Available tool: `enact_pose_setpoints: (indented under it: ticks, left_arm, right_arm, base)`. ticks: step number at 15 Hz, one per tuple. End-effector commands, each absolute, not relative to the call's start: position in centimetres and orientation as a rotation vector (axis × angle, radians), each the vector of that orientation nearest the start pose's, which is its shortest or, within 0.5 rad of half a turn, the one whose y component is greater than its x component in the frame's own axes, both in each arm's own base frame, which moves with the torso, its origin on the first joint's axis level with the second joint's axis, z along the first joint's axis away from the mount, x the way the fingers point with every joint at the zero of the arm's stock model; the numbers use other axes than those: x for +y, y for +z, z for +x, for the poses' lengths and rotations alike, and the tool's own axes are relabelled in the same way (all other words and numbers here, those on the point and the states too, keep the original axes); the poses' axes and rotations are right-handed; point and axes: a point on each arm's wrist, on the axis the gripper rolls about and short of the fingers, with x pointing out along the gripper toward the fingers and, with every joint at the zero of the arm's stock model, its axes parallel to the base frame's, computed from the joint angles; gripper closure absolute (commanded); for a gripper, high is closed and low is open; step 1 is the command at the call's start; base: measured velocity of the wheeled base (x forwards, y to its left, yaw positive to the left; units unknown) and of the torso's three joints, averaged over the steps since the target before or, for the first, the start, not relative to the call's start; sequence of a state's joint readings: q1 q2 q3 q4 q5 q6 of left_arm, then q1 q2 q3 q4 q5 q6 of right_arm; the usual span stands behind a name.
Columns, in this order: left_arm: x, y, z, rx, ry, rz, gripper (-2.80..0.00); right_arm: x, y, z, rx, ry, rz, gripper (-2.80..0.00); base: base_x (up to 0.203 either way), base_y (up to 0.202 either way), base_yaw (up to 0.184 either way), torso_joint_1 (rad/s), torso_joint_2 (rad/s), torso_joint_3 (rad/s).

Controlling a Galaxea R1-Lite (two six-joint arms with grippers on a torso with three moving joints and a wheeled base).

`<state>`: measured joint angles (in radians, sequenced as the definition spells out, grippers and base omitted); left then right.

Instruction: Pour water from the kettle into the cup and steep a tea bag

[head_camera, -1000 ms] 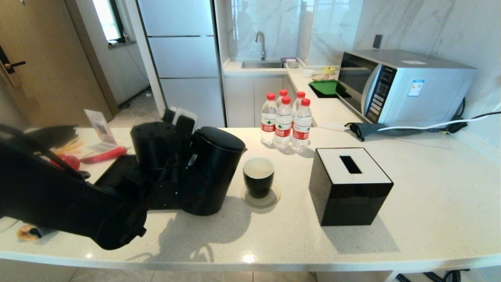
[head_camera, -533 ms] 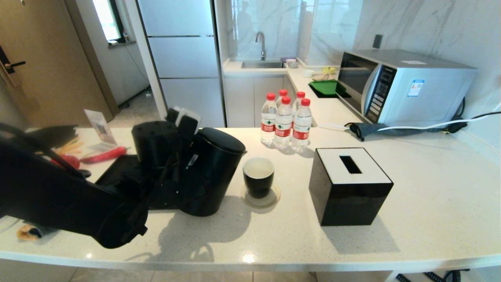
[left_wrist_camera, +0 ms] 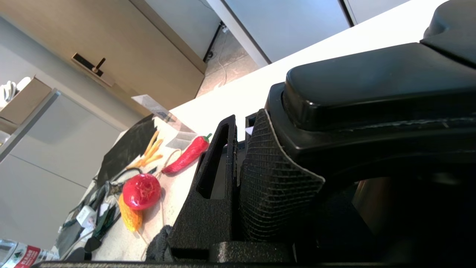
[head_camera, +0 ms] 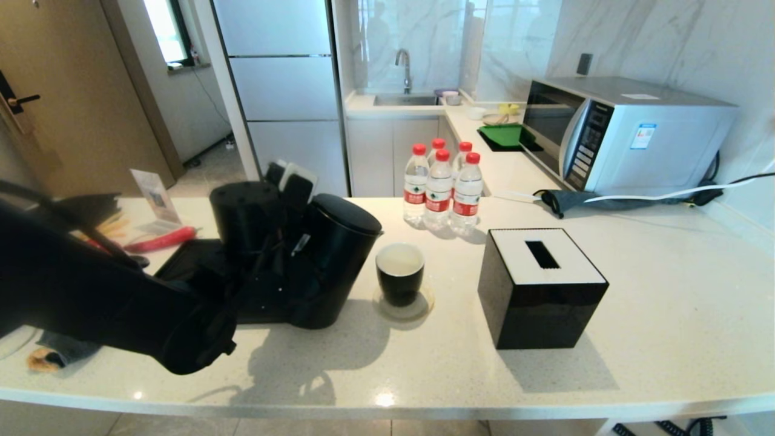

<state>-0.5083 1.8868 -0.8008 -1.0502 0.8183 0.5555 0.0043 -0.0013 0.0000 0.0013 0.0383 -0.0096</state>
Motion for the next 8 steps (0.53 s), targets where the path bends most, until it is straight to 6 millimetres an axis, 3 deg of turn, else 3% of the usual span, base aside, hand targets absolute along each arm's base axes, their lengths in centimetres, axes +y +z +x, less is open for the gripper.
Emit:
enact_pose_setpoints:
  ticks: [1,8]
  left_arm:
    - [-15.3,16.0,30.4,0.119,0.293,0.58,0.0]
    - [-16.5,16.0,31.0,0.144,0.263,0.607,0.0]
  right_arm:
    - [0.1,7.5,-2.3,0.0,0.044,-0.011,0.0]
    - [0.1,7.5,-2.3,0.001,0.043,-0.011,0.0]
  base:
    - [0.0,0.0,0.0,0.0,0.0,0.0]
    - [0.0,0.0,0.0,0.0,0.0,0.0]
